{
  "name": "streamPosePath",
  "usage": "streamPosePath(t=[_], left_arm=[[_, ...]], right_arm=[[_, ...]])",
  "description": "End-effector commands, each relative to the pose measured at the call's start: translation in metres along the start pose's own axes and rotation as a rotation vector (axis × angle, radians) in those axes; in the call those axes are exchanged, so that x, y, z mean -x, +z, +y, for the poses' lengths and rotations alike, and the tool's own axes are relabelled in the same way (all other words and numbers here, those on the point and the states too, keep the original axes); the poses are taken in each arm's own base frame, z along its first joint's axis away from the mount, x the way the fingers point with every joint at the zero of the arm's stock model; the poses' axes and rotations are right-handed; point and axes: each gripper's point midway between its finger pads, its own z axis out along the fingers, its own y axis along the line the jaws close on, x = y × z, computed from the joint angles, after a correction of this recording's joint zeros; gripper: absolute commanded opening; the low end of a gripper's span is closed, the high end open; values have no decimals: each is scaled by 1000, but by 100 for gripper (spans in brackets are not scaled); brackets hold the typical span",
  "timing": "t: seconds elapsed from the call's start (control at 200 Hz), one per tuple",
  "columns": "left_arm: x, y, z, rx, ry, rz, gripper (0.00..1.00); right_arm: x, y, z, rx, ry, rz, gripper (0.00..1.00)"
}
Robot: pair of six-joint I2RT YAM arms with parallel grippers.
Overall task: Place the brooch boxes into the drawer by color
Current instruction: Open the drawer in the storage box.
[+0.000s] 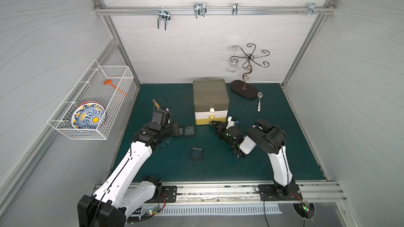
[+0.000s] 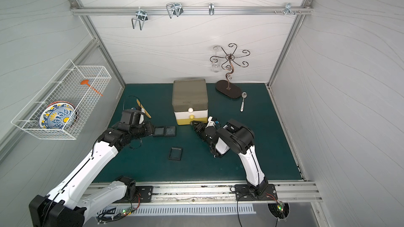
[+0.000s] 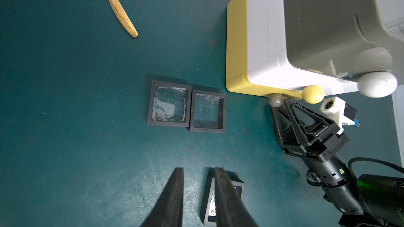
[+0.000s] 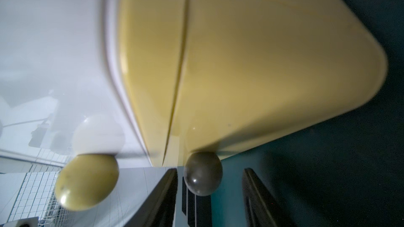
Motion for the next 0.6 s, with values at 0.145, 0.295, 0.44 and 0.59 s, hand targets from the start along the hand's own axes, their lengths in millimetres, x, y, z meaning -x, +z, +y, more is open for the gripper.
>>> streamPosePath(t=[0.145,0.295,0.44,0.59], left_arm=[[4,-6,-5,-35,-9,-24,28],[5,-7,-5,-38,-9,-29,28],[4,-8,-6,-41,-10,-30,28],[4,-8,-6,-42,-10,-28,28]], right_arm=[[-14,9,-1,0,-4,0,51],[-15,12,-7,-13,9,-14,49],[-10,12,-9,-21,-19,-40,45],[-8,13,-10,-23,-23,-50,43]])
